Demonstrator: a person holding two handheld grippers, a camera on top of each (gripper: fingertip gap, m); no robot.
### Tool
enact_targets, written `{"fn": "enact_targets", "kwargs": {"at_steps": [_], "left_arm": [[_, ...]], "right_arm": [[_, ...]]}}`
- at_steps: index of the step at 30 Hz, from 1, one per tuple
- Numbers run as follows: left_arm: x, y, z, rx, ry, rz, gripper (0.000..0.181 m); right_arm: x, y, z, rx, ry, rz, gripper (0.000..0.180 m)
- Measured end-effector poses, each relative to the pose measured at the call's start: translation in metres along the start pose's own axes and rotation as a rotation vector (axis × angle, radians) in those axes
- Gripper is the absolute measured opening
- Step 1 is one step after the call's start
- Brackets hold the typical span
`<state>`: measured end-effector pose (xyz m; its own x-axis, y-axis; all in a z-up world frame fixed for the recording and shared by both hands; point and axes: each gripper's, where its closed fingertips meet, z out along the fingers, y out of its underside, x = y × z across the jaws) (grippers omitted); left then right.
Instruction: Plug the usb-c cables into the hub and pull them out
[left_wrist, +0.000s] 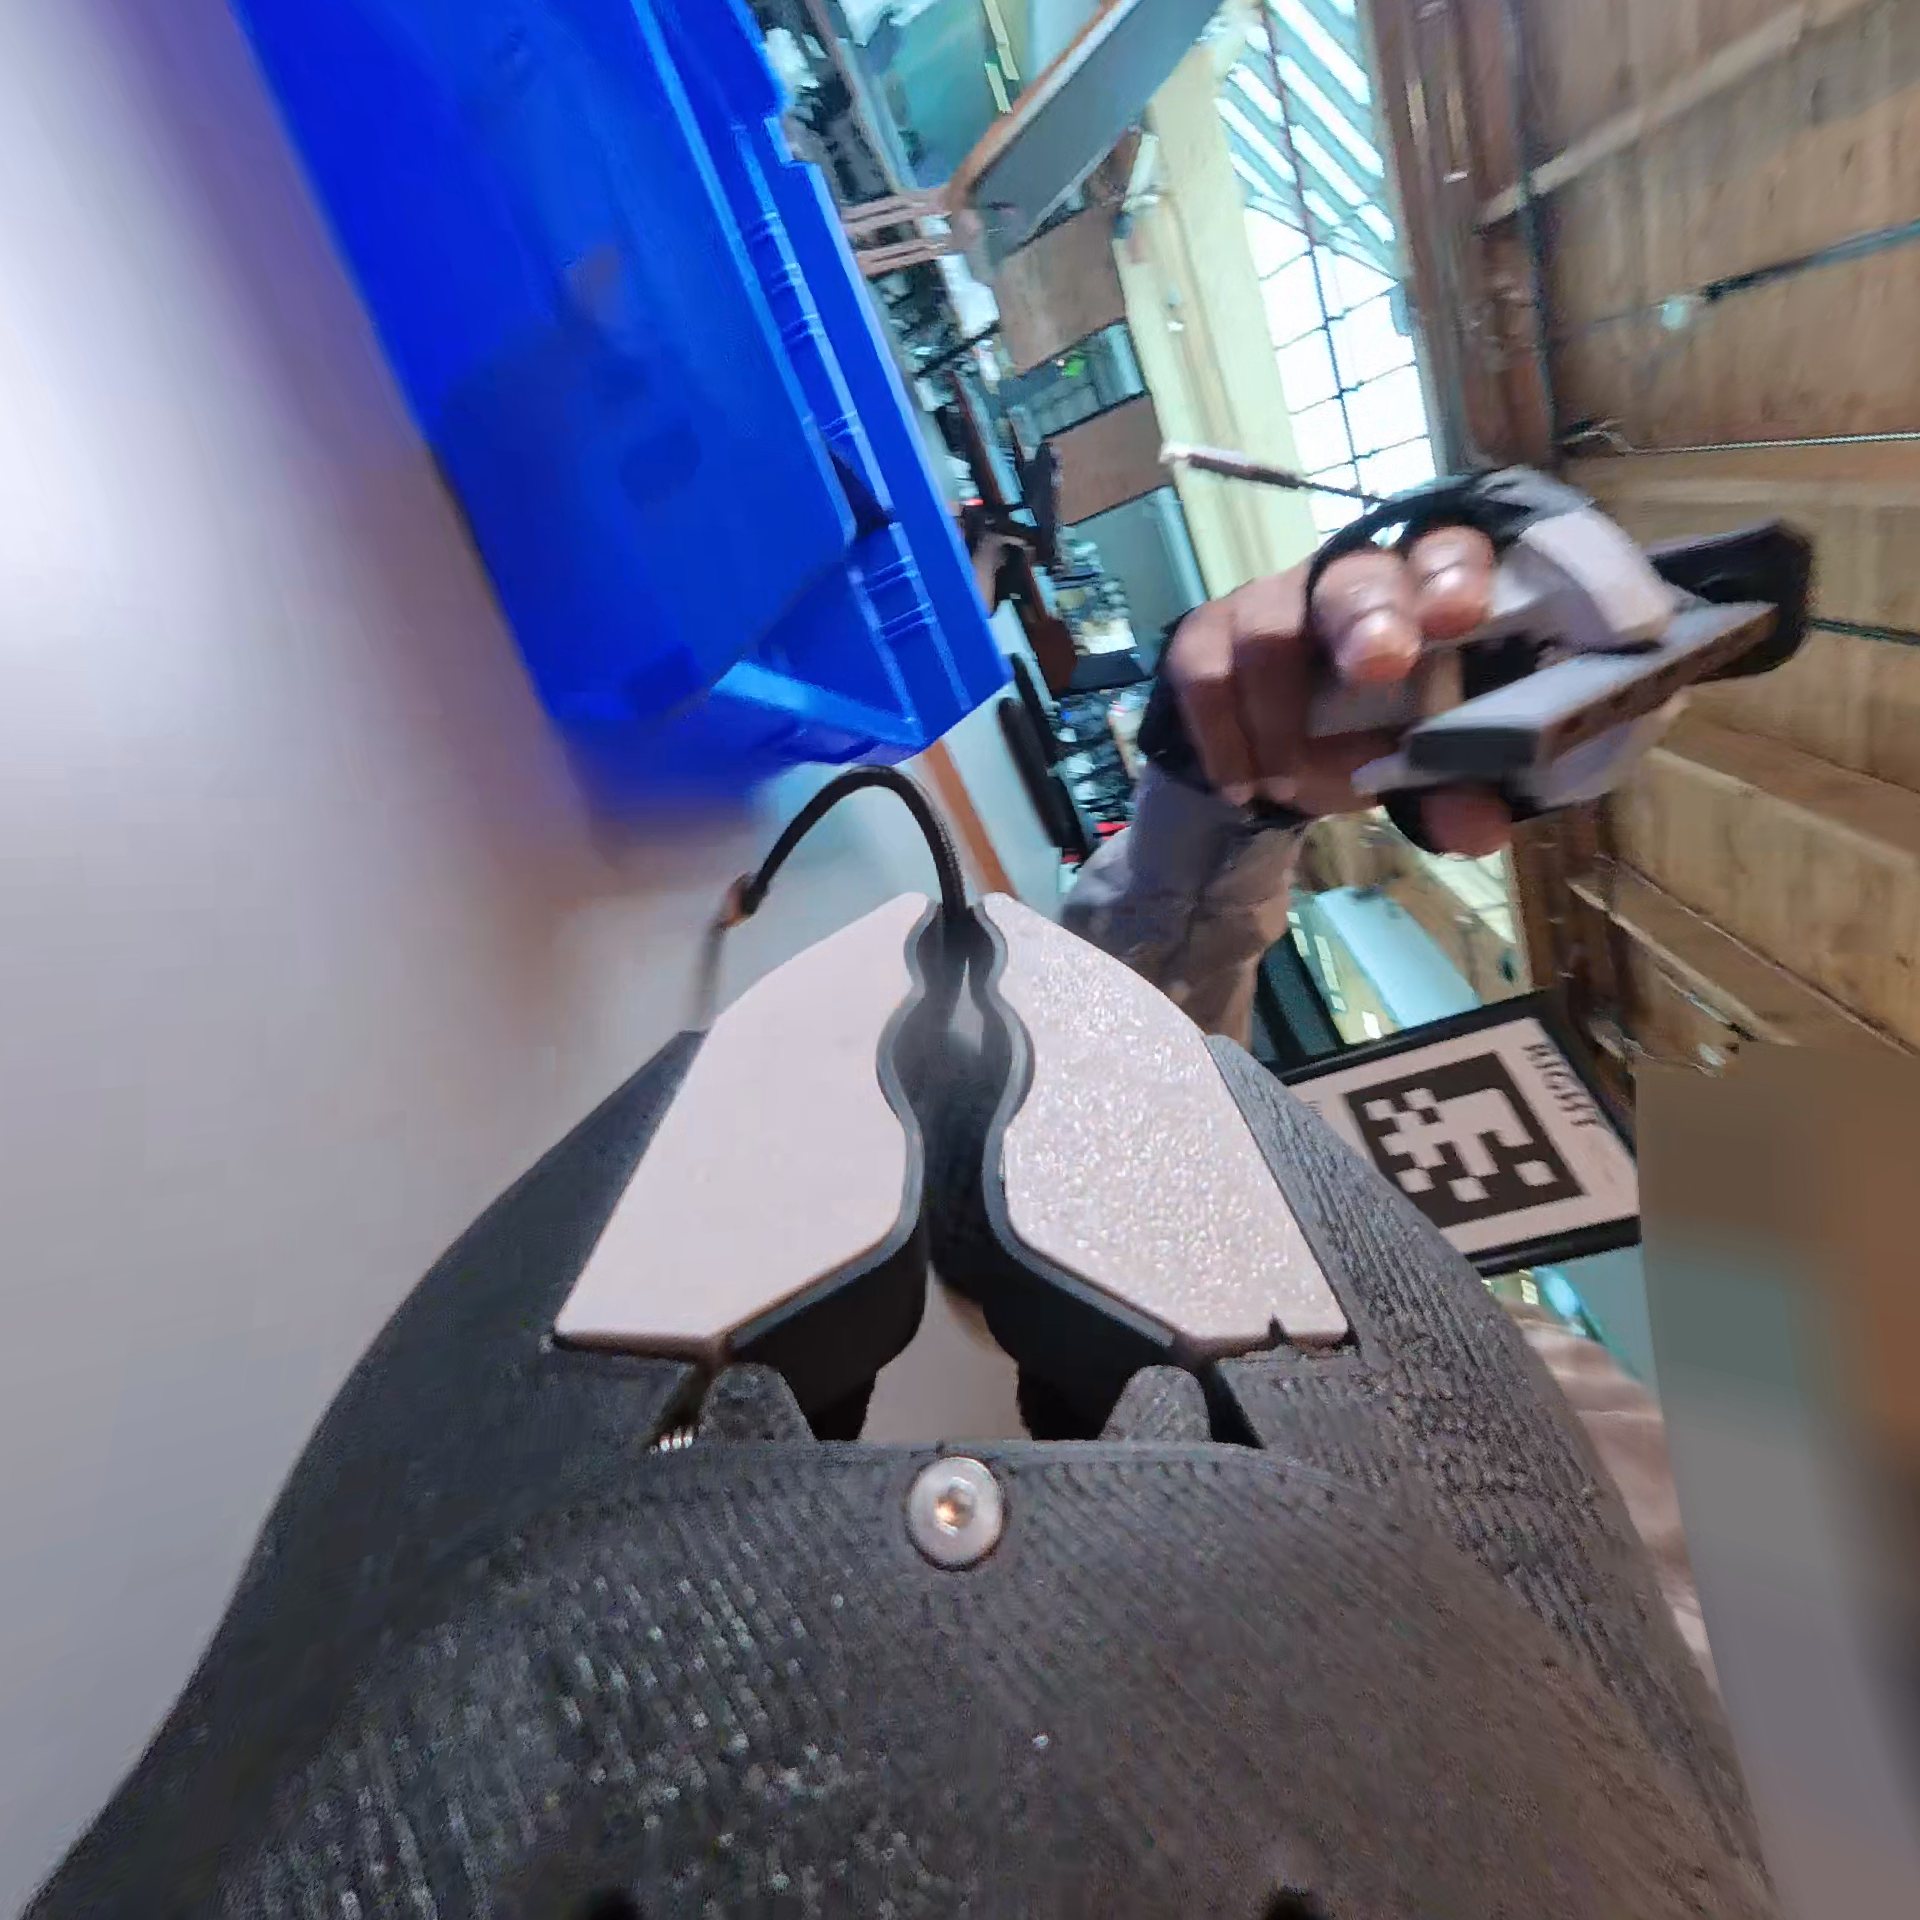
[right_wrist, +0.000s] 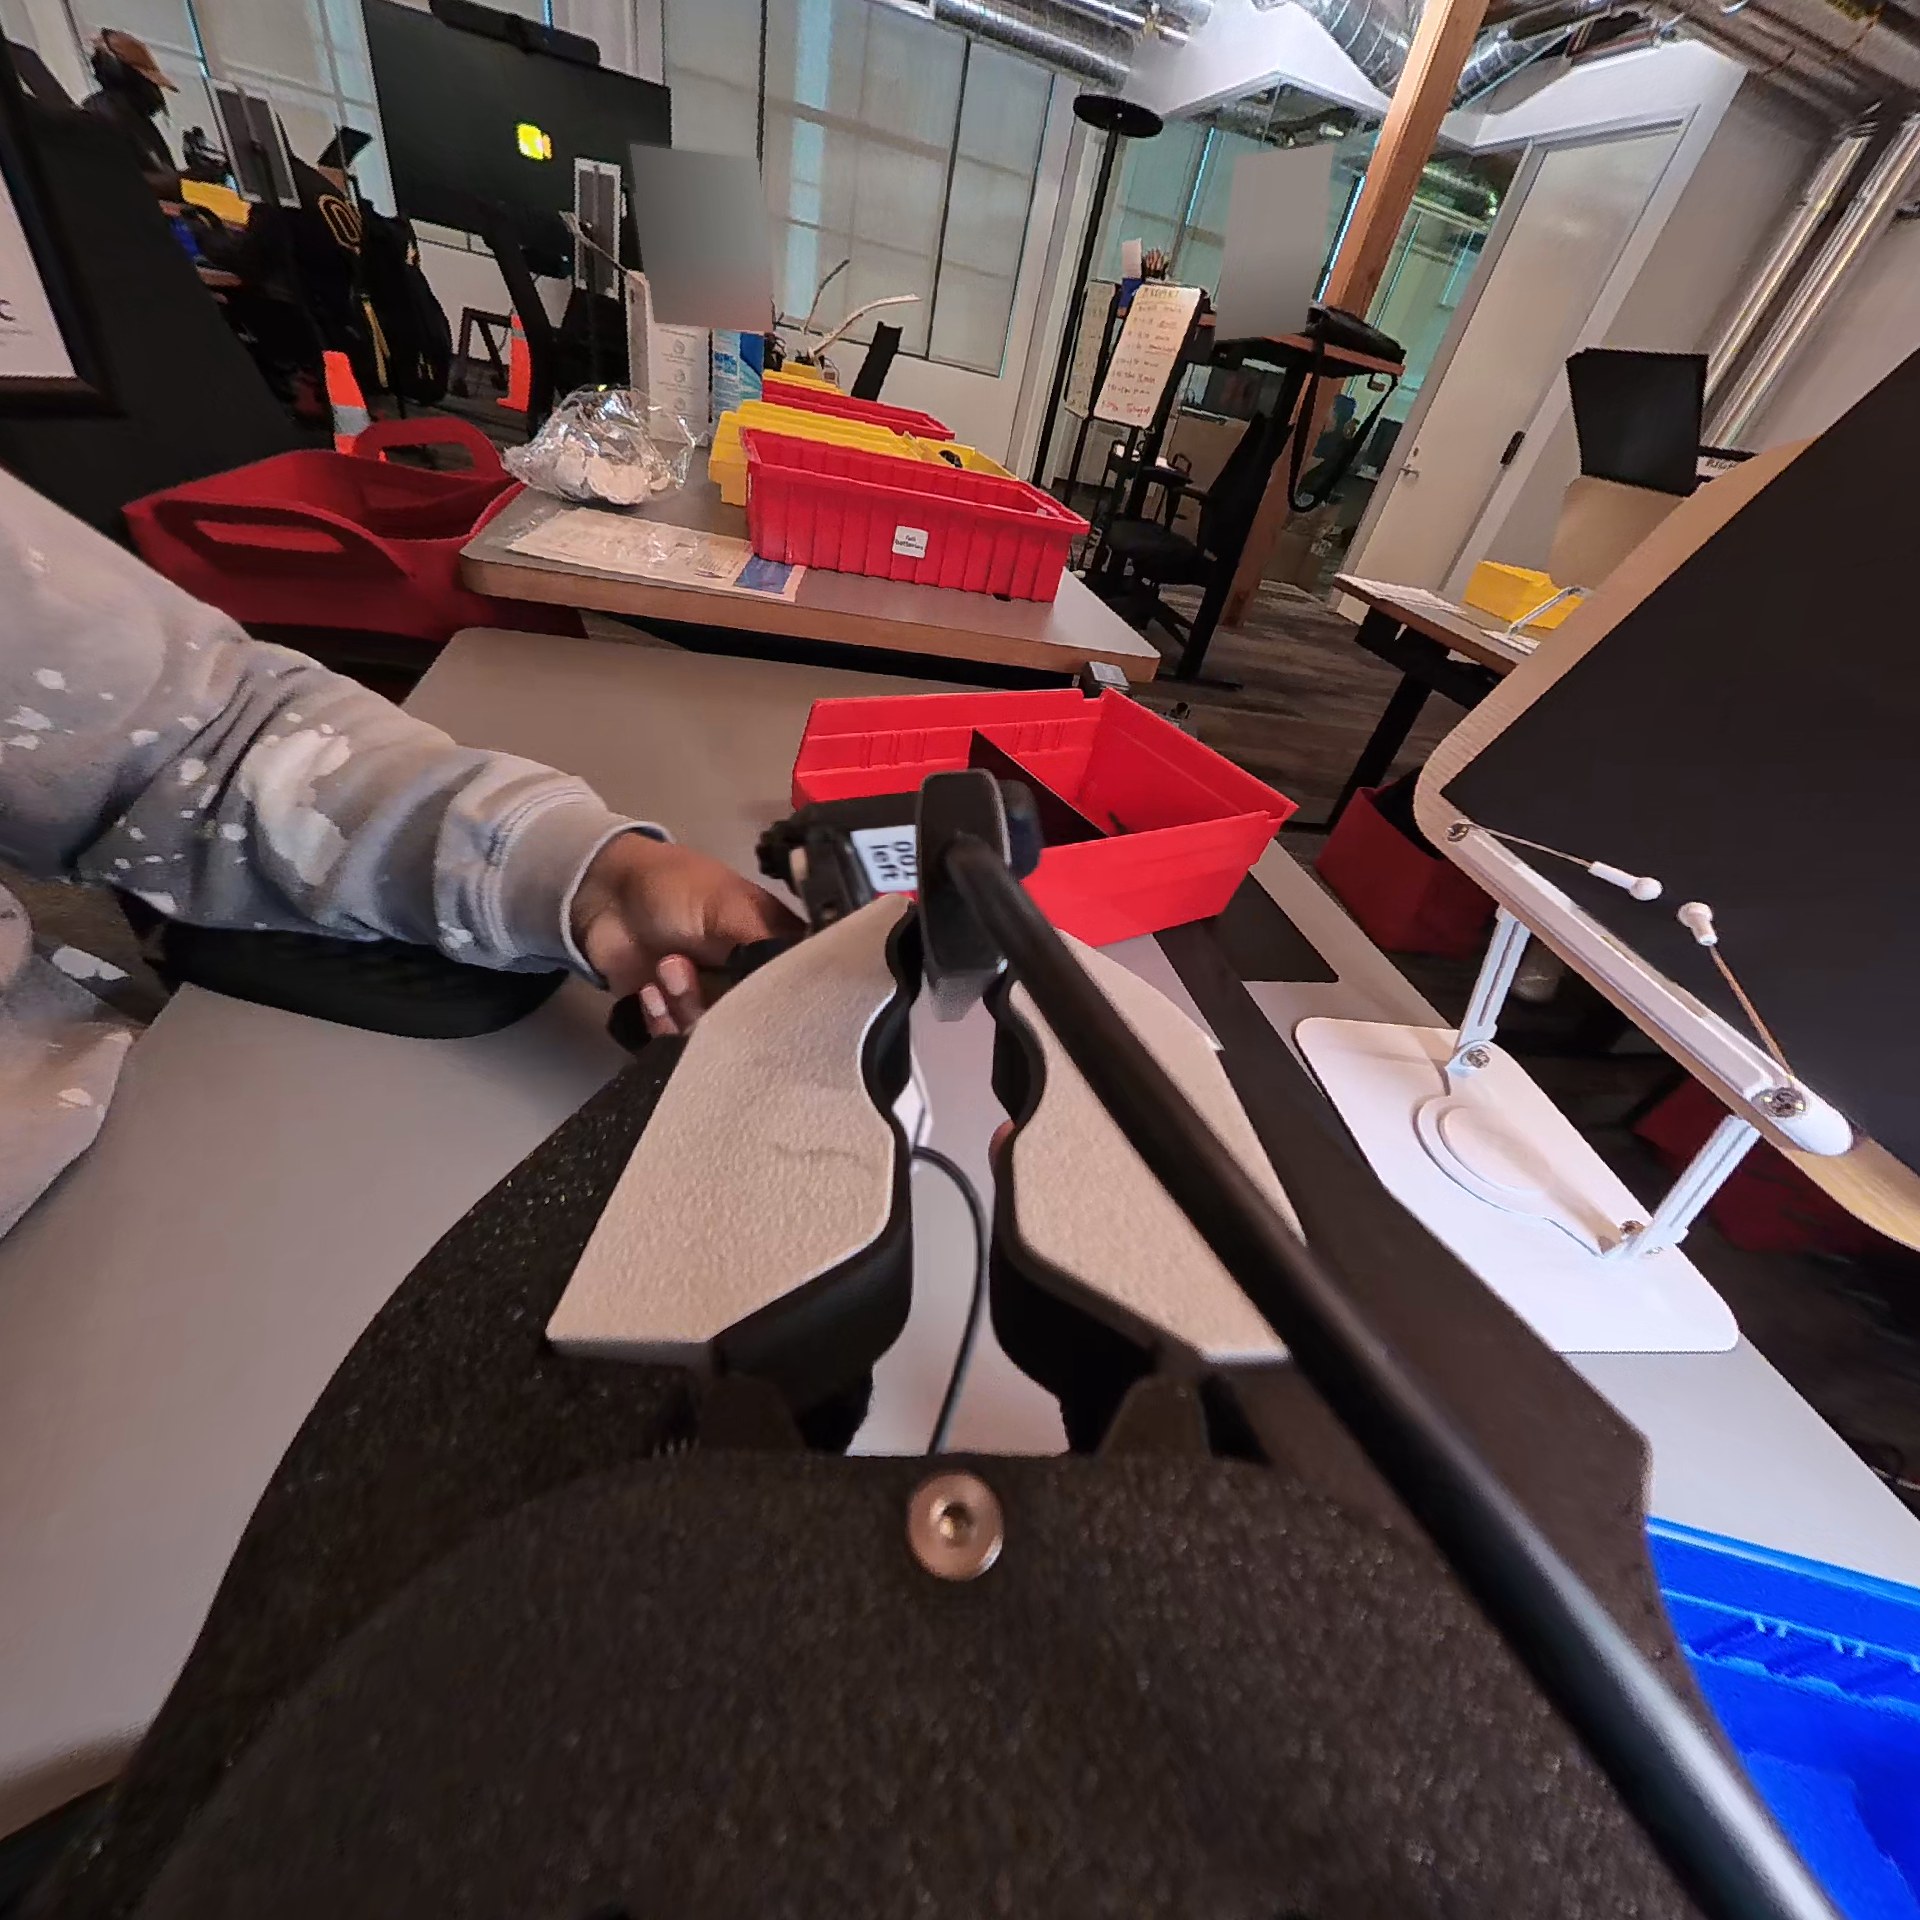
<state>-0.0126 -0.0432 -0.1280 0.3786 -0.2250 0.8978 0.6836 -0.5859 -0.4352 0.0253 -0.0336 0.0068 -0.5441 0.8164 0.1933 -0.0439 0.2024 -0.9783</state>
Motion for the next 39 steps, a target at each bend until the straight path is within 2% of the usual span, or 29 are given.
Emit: {"fn": "enact_targets", "kwargs": {"at_steps": [1, 4, 9, 16, 19, 22, 29, 36, 39], "left_arm": [[-0.006, 0.006, -0.007, 0.008, -0.044, 0.021, 0.004], [-0.03, 0.026, -0.034, -0.02, -0.257, 0.168, 0.004], [-0.067, 0.049, -0.088, -0.15, -0.69, 0.575, 0.008], [-0.081, 0.061, -0.132, -0.352, -0.989, 0.899, 0.013], [-0.078, 0.059, -0.143, -0.4, -1.055, 0.994, 0.021], [-0.066, 0.067, -0.137, -0.486, -0.989, 1.103, 0.029], [-0.049, 0.131, -0.097, -0.847, -0.531, 1.165, 0.033], [-0.058, 0.137, -0.07, -1.023, -0.353, 1.158, 0.029], [-0.057, 0.137, -0.063, -1.059, -0.329, 1.168, 0.025]], "right_arm": [[0.0, 0.0, 0.0, 0.0, 0.001, 0.0, 0.01], [0.001, 0.0, -0.001, -0.001, 0.003, 0.001, 0.01], [0.002, 0.002, -0.001, -0.006, 0.007, 0.004, 0.01], [0.002, 0.002, 0.0, -0.01, 0.01, 0.005, 0.01], [0.002, 0.002, -0.001, -0.011, 0.011, 0.005, 0.01], [0.003, 0.002, -0.002, -0.008, 0.011, 0.01, 0.01], [0.002, 0.003, 0.0, -0.01, 0.004, 0.013, 0.01], [0.0, 0.002, -0.002, -0.01, 0.004, 0.004, 0.01], [0.001, 0.0, -0.004, -0.004, 0.008, 0.003, 0.01]]}}
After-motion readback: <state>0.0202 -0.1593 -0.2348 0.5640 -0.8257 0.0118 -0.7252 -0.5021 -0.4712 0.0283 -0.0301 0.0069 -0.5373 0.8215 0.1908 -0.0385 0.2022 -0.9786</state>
